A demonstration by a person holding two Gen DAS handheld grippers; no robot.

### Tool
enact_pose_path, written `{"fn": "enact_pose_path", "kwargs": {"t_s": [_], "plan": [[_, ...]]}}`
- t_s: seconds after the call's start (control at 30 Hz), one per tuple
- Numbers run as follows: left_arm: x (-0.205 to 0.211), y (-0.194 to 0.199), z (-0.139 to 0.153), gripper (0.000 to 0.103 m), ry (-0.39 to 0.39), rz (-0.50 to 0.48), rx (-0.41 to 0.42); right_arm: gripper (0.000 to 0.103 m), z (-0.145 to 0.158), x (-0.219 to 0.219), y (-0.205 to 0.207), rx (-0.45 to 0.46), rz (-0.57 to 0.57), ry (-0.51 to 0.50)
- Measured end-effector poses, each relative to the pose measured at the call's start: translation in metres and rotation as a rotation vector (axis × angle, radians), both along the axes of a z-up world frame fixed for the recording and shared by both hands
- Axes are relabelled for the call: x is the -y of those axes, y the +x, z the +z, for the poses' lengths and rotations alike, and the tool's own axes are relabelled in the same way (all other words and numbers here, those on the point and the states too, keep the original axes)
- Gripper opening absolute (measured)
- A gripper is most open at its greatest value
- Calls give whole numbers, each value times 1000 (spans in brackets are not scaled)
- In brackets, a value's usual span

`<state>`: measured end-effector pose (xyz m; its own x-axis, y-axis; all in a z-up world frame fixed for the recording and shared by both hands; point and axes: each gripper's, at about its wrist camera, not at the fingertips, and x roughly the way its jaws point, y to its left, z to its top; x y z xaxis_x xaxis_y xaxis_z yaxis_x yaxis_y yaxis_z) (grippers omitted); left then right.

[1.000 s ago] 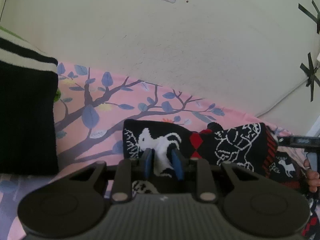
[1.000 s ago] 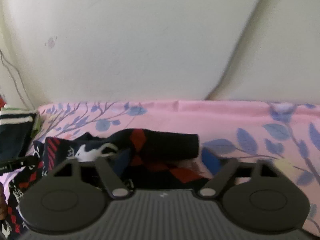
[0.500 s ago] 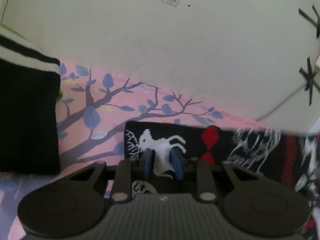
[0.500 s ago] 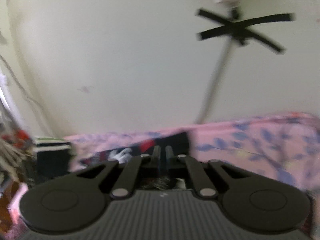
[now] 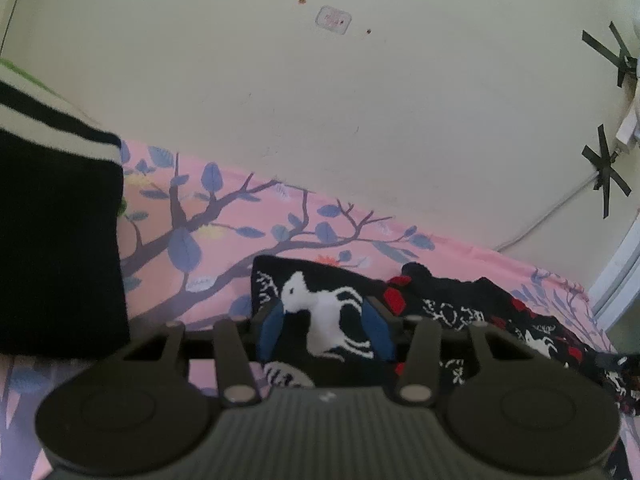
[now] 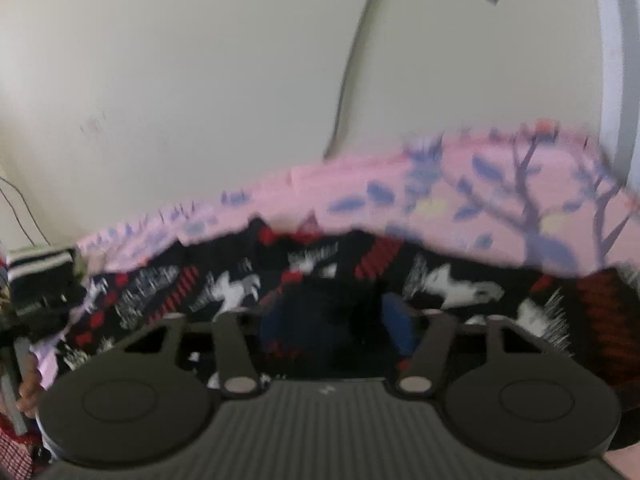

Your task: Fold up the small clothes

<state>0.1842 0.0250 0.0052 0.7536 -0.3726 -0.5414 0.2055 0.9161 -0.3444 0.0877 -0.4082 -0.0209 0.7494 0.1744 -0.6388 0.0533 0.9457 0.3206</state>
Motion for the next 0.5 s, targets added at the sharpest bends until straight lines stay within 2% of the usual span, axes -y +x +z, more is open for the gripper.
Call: {"fn": "enact_pose_path", "kwargs": {"t_s": [0.03,0.07,0.17,0.27,0.3,0.33,0.43,0.5], "plan": [[0,1,-1,43,3,-5,-3,9,0,-6,-1,21,-10,-47],[1,0,-1,43,6,-11,-3,3,3,-10,-5,58,-18,-88],[7,-3,1,43,24,-39,17,0,10,-5,-10,120,-99,-135],[18,-1,-3,43,92,-57,9,1,-1,3,-5,53,-157,-211],[21,0,-5,43,104,-64,0,2,-8,7,-5,19,-138,-197],[21,0,-5,43,109,-65,1,2,-11,14,-7,5,-125,-143],[13,-4,-1,45,73,-48,26,3,2,42,-38,108,-190,8],[7,-5,1,46,47,-25,34,3,16,46,-59,156,-202,-8]]}}
